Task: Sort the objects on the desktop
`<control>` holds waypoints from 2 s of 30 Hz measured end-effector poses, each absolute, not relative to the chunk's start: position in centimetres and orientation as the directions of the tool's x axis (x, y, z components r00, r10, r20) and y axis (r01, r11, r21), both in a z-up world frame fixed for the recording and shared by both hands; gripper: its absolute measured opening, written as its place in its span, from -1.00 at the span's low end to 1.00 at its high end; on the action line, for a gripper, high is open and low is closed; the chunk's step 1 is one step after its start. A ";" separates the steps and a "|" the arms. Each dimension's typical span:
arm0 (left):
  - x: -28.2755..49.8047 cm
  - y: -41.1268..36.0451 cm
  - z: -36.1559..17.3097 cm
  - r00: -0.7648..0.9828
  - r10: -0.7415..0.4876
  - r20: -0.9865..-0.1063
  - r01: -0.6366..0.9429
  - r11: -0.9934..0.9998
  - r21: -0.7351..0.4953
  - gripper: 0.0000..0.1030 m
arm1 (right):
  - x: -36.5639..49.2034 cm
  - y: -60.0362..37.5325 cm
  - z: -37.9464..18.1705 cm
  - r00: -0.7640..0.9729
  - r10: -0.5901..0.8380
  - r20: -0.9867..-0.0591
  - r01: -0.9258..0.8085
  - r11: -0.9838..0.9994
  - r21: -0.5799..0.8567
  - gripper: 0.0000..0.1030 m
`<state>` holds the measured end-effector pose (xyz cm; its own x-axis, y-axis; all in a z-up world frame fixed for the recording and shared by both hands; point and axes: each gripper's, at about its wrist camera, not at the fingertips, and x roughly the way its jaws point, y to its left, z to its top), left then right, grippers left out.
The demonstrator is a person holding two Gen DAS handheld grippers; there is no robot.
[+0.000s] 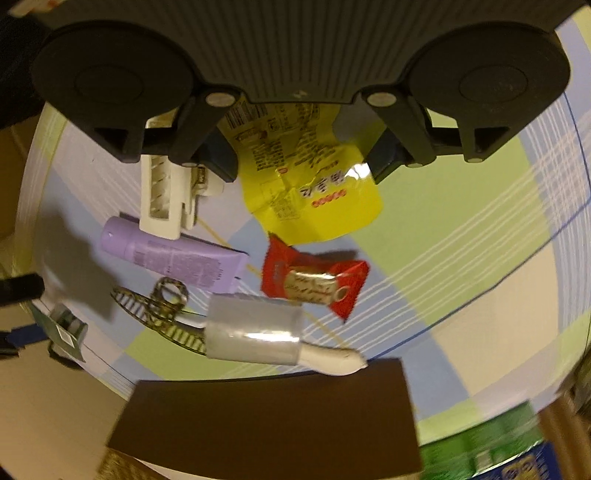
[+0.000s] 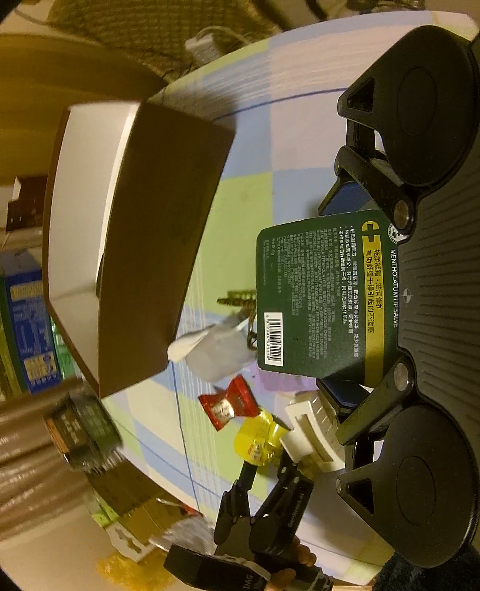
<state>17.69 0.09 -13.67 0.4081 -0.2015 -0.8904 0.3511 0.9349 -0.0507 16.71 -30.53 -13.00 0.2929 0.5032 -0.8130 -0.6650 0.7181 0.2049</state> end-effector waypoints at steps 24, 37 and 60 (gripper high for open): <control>15.9 -1.8 -9.3 0.465 -0.186 -0.865 0.409 0.912 0.024 -0.49 | 15.6 -31.0 -12.7 0.339 0.487 -0.805 -0.614 0.763 0.203 0.68; 17.0 -3.0 -9.2 0.404 -0.222 -0.887 0.389 0.920 -0.052 -0.42 | 15.6 -32.3 -13.0 0.354 0.478 -0.804 -0.580 0.787 0.212 0.68; 15.6 -2.2 -10.7 0.357 -0.215 -0.909 0.286 0.952 -0.113 -0.47 | 15.9 -32.6 -13.4 0.346 0.475 -0.809 -0.582 0.785 0.212 0.68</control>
<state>15.55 -2.24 -10.73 0.3568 -0.2153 -0.9090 0.2856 0.9516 -0.1132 15.92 -32.61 -13.43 0.3458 0.4749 -0.8092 -0.5821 0.7850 0.2120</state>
